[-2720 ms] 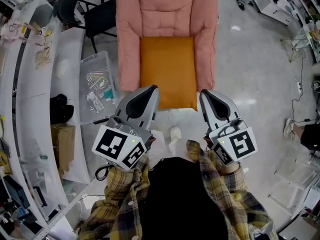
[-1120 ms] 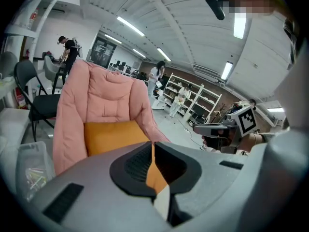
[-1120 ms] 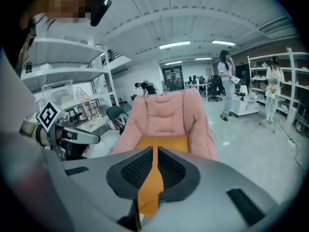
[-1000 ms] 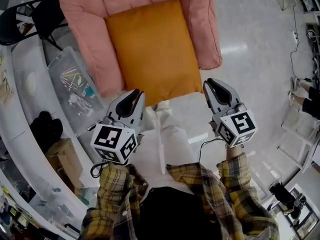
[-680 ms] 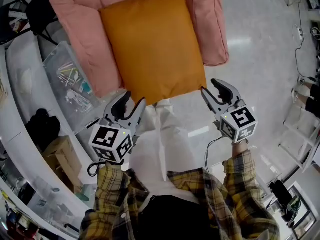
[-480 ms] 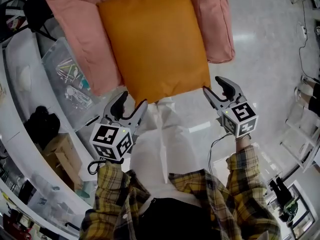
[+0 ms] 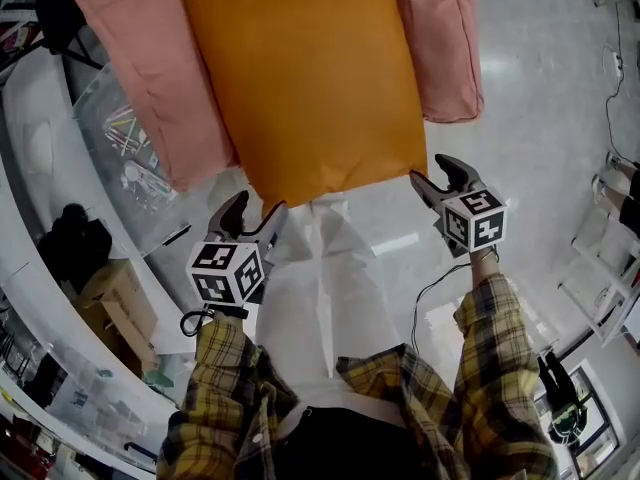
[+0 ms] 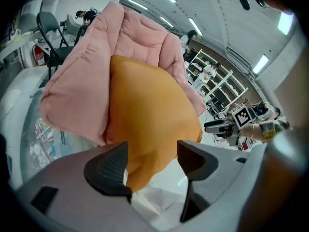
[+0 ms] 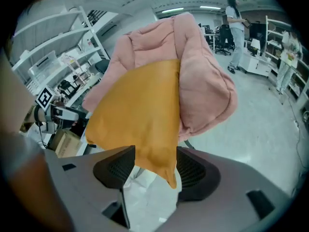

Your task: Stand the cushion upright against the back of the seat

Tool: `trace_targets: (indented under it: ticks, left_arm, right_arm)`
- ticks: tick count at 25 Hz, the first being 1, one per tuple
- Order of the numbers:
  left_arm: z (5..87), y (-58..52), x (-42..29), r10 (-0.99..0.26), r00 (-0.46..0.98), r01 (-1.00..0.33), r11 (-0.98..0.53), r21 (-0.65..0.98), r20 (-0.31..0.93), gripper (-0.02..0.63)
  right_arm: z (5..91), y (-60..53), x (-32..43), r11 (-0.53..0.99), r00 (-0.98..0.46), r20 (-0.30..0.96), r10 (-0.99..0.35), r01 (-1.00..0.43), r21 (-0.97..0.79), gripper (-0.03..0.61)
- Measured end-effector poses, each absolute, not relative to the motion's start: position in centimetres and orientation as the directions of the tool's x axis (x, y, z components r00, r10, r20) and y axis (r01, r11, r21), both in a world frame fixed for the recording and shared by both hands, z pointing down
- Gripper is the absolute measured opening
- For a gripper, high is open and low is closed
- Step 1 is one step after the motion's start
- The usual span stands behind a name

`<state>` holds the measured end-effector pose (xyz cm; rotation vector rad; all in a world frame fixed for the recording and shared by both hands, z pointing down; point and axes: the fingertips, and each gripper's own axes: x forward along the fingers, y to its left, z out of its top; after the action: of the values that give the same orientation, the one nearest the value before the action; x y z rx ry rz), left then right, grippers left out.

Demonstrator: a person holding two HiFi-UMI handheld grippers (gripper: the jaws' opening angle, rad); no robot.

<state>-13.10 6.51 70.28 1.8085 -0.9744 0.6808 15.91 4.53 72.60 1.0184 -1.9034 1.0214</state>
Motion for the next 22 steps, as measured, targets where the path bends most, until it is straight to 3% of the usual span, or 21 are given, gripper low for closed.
trace_targets:
  ticks: [9, 19, 22]
  left_arm:
    - [75.8, 10.1, -12.5, -0.195, 0.506, -0.859, -0.201, 0.471, 0.840, 0.311]
    - [78.7, 10.9, -11.6, -0.144, 0.484, -0.869, -0.191, 0.456, 0.863, 0.310]
    - [78.8, 10.8, -11.4, -0.131, 0.488, -0.865, -0.206, 0.458, 0.863, 0.284]
  right_arm:
    - [77.4, 7.4, 16.5, 0.460, -0.383, 0.915, -0.129, -0.840, -0.287, 0.256]
    - [79.3, 7.1, 16.4, 0.476, -0.347, 0.932, -0.103, -0.840, -0.260, 0.253]
    - [79.3, 7.0, 15.9, 0.488, -0.350, 0.931, -0.105, -0.834, -0.258, 0.244]
